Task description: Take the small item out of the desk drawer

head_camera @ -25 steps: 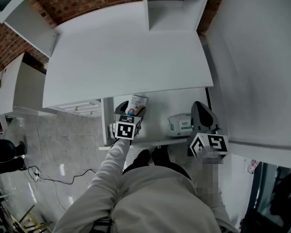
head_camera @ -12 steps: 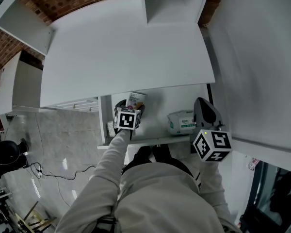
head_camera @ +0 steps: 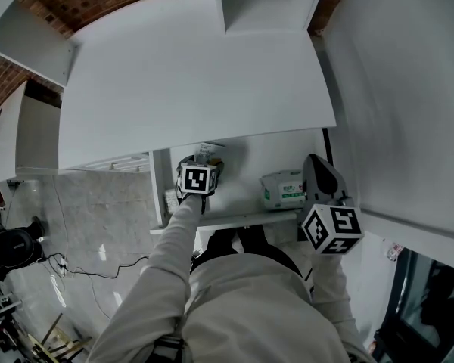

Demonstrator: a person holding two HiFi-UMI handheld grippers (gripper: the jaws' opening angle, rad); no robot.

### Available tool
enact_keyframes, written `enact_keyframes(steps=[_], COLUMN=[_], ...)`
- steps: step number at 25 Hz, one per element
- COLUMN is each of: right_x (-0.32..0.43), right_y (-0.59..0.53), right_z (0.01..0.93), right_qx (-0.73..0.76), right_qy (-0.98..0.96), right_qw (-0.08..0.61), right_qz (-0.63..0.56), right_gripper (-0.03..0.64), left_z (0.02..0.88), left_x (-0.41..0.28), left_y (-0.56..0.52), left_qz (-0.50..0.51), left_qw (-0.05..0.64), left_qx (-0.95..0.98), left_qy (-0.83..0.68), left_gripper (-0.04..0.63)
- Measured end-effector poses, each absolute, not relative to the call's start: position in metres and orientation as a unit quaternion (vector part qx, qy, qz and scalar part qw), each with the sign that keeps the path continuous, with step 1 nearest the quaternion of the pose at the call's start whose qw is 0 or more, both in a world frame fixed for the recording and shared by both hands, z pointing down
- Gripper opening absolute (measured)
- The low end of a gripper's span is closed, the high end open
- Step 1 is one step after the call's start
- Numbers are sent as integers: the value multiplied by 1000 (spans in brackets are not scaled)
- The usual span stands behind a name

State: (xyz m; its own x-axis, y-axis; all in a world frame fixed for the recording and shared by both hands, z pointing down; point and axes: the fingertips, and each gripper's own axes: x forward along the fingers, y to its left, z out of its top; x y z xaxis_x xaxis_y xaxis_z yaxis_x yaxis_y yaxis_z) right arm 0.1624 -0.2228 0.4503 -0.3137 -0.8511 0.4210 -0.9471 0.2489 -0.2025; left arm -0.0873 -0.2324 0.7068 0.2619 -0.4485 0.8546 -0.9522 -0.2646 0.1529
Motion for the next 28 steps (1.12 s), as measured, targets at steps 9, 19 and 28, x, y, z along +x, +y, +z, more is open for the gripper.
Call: enact_keyframes(steps=[9, 19, 28], right_x=[169, 167, 162], right_y=[-220, -218, -217], right_z=[454, 457, 455], right_qx=[582, 582, 576], right_qy=[-775, -774, -779], right_qw=[114, 115, 114], right_qz=[220, 223, 220], right_gripper=[28, 28, 28], left_z=[720, 724, 731], left_x=[-85, -82, -81], left_y=[-230, -232, -229], left_qz=[369, 385, 389], left_qw=[373, 379, 383], left_qx=[697, 690, 689], left_qy=[-488, -483, -476], left_gripper=[401, 407, 404])
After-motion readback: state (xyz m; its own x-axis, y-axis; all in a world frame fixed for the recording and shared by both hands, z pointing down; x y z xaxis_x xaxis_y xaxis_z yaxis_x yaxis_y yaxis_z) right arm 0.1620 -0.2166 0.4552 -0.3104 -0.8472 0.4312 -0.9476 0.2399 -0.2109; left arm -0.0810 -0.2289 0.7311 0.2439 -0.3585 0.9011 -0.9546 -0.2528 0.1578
